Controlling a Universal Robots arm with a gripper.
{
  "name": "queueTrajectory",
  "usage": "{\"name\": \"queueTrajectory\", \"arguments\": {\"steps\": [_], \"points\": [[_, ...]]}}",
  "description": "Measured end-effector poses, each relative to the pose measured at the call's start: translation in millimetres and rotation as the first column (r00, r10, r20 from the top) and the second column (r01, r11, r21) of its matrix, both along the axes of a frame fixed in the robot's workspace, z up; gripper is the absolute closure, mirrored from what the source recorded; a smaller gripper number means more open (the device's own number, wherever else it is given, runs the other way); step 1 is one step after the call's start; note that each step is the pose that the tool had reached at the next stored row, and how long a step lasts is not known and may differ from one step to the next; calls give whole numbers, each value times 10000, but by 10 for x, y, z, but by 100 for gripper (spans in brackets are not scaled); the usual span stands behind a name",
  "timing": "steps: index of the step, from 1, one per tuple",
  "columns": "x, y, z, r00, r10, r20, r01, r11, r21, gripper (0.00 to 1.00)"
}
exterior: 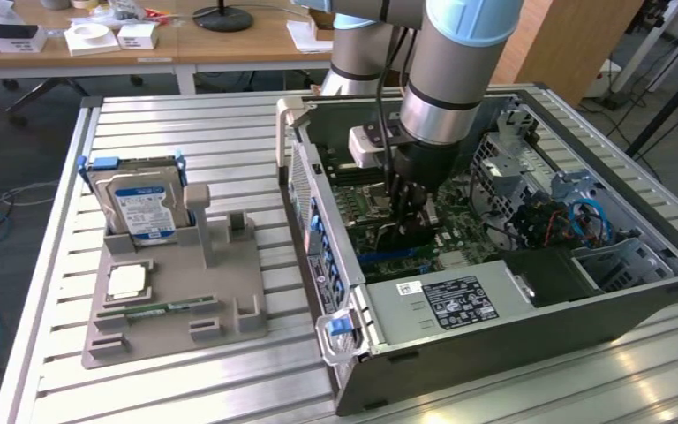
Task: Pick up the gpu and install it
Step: 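Insert the gpu into the slot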
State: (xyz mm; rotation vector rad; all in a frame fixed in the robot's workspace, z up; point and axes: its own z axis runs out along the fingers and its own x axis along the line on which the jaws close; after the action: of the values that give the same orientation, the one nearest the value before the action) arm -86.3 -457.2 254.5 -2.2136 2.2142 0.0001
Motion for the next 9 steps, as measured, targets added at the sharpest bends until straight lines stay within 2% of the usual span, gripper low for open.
{"name": "queueTrajectory", "arguments": {"steps": [9], "points": [[0, -10, -11, 10000, 0, 1, 0, 10000, 1, 74]]}}
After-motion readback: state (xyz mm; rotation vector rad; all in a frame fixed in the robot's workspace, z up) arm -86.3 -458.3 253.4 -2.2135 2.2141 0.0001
